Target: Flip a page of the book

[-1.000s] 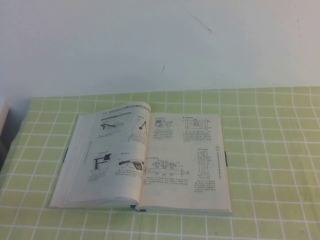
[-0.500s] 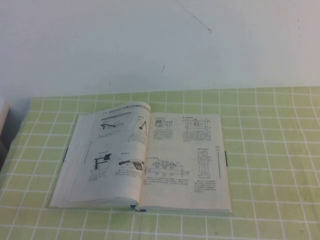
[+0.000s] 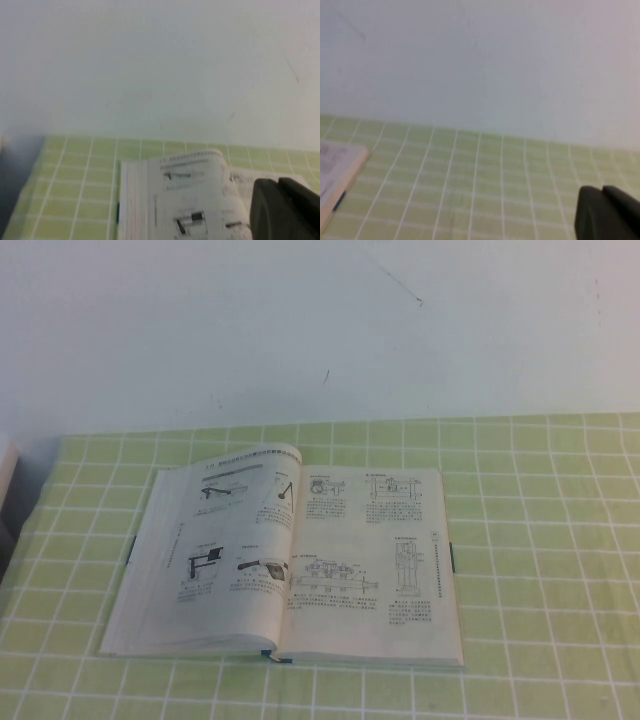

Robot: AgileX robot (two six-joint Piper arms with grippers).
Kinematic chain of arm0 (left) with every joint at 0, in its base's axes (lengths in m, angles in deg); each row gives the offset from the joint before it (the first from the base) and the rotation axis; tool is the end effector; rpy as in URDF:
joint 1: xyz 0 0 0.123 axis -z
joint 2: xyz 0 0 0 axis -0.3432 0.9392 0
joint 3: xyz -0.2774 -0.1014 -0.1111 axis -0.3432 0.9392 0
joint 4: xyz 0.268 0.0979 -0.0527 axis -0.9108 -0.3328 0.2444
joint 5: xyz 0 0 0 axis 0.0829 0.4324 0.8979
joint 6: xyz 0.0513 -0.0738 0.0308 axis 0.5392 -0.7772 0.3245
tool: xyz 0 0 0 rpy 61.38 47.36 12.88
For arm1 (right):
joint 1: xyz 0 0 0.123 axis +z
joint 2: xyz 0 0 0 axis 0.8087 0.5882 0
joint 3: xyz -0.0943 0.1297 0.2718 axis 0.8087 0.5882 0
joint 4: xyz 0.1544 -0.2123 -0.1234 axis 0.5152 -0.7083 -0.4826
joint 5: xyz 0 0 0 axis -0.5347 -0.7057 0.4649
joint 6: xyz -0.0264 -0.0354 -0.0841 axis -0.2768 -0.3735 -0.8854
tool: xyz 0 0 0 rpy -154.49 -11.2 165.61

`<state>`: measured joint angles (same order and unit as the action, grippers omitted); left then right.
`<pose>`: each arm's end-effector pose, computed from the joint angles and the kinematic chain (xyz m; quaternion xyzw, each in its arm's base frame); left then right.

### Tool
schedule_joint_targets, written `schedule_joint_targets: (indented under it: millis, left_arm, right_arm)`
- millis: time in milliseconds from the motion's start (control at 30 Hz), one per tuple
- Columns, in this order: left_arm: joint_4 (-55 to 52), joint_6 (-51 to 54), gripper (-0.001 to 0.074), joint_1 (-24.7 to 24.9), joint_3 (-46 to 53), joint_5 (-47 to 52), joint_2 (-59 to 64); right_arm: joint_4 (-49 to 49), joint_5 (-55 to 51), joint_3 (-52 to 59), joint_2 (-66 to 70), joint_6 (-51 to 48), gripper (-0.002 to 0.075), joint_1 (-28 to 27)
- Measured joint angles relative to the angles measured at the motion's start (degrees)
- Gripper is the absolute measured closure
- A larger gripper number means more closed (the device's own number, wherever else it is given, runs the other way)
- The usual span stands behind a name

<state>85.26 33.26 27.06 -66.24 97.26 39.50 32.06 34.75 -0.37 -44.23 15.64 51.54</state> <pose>0.0730 -0.0170 0.3018 -0.0299 0.7233 -0.1683 0.6690 0.0634 -0.0027 0.2920 -0.0465 0.7428 -0.0700 0.6642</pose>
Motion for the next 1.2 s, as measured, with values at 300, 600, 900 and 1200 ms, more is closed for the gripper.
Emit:
schedule_joint_targets:
  millis: [300,600,900,1200]
  left_arm:
    - [19.2,11.7,0.0738,0.0,-8.9,1.6,21.2]
    - [28.9,27.3,0.0738,0.1,-22.0,10.5,44.6]
    - [30.9,30.8,0.0738,7.1,-32.5,8.5,65.2]
    - [31.2,37.3,0.0738,12.2,-35.8,-0.2,81.0]
  right_arm:
    - [24.6,-8.5,-6.1,17.2,-14.0,0.0729,0.0]
    - [48.4,-7.0,-9.3,33.0,-40.0,0.0729,0.0]
    - [58.2,-10.8,-13.3,50.1,-52.4,0.0729,0.0]
    - [60.0,-22.1,-28.5,70.7,-55.0,0.0729,0.4]
